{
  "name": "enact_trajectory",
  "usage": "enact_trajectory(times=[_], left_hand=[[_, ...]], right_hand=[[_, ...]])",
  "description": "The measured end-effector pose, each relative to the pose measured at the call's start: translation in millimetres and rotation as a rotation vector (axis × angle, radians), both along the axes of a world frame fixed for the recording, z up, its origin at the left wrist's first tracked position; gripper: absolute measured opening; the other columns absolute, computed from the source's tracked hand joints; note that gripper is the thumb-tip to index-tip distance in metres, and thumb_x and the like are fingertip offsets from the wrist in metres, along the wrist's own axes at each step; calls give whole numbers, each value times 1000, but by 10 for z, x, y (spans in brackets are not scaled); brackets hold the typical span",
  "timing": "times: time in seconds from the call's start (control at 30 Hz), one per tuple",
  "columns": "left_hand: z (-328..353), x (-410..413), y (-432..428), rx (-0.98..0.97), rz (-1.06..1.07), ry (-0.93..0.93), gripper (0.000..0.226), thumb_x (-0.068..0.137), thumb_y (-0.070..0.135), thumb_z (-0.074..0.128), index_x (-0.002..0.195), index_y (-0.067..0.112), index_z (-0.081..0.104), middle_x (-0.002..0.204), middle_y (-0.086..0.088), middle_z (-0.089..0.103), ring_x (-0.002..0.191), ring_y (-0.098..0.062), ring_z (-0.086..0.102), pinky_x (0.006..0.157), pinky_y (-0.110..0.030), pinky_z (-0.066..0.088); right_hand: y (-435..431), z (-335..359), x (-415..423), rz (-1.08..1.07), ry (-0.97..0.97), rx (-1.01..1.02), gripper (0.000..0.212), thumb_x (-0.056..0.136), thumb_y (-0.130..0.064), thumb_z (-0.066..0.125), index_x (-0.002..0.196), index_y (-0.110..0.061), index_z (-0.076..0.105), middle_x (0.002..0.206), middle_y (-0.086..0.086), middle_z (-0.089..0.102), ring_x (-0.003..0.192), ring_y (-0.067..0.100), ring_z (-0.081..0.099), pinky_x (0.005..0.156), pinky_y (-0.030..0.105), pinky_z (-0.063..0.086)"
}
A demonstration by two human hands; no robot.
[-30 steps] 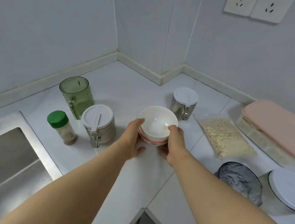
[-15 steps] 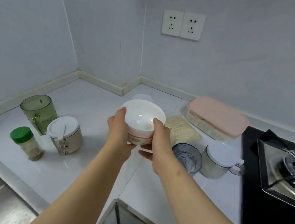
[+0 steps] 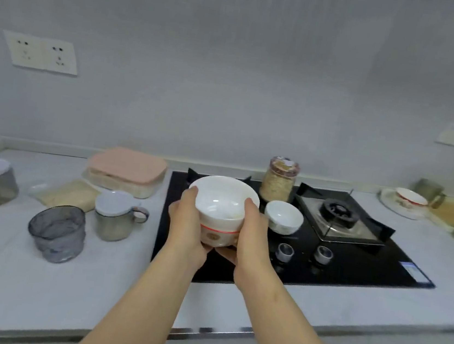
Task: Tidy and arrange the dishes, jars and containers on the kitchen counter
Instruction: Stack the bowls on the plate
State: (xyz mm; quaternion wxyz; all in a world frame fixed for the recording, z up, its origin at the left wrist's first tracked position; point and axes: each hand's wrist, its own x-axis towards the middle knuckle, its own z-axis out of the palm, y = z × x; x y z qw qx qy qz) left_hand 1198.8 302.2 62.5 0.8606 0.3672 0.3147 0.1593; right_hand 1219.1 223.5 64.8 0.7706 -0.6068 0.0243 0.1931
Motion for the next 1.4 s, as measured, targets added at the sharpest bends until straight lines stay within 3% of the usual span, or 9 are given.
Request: enact_trajectory(times=[0.1, 0.3, 0.57, 0.73, 1.03, 1.23, 1.4], left_hand=[[-24, 224, -724, -41, -118, 14, 43, 89, 43, 48, 127, 25, 43, 117, -11, 56, 94, -29, 57, 69, -38, 51], [-41, 582, -2035, -73, -373, 47, 43, 90, 42, 48, 128, 24, 42, 119, -13, 57, 98, -33, 58, 66, -39, 50], [-142, 1126, -2911, -31, -581, 105, 36, 92, 37, 47, 124, 21, 43, 117, -14, 54, 83, -29, 55, 59, -36, 45], [-176, 1725, -3284, -42, -687, 118, 43, 90, 42, 47, 127, 21, 44, 119, -15, 55, 89, -32, 57, 58, -36, 46], [-186, 2964, -3701, -42, -690, 102, 46, 86, 40, 50, 128, 23, 45, 116, -15, 58, 100, -36, 58, 72, -44, 51], [-375, 3622, -4020, 62, -673, 156, 51, 87, 44, 48, 133, 22, 41, 118, -15, 56, 101, -35, 57, 73, -42, 50], [-424, 4218, -4278, 144, -534, 153, 45, 93, 37, 45, 134, 18, 40, 116, -12, 54, 99, -30, 55, 70, -36, 45]], right_hand=[[-731, 20, 102, -153, -31, -43, 40, 94, -40, 42, 131, -25, 37, 114, 3, 54, 104, 24, 57, 83, 42, 55], [-2062, -19, 288, -381, -29, -54, 37, 95, -36, 39, 129, -22, 37, 107, 0, 53, 94, 18, 56, 65, 33, 53], [-2882, -183, 653, -609, 43, -51, 37, 94, -37, 39, 128, -23, 39, 117, 6, 54, 101, 26, 59, 64, 33, 53], [-3267, -154, 1169, -671, 57, -79, 31, 95, -38, 37, 122, -23, 37, 112, 5, 53, 99, 26, 59, 62, 32, 51], [-3639, -106, 2267, -647, 48, -7, 31, 95, -36, 37, 124, -23, 36, 101, 1, 54, 85, 18, 58, 60, 31, 50], [-3964, -275, 2965, -659, 104, 12, 32, 94, -37, 38, 123, -23, 36, 106, 3, 54, 90, 22, 59, 59, 32, 51], [-4252, -402, 3750, -605, 123, -22, 34, 95, -36, 37, 125, -21, 37, 115, 8, 52, 99, 27, 57, 67, 34, 51]])
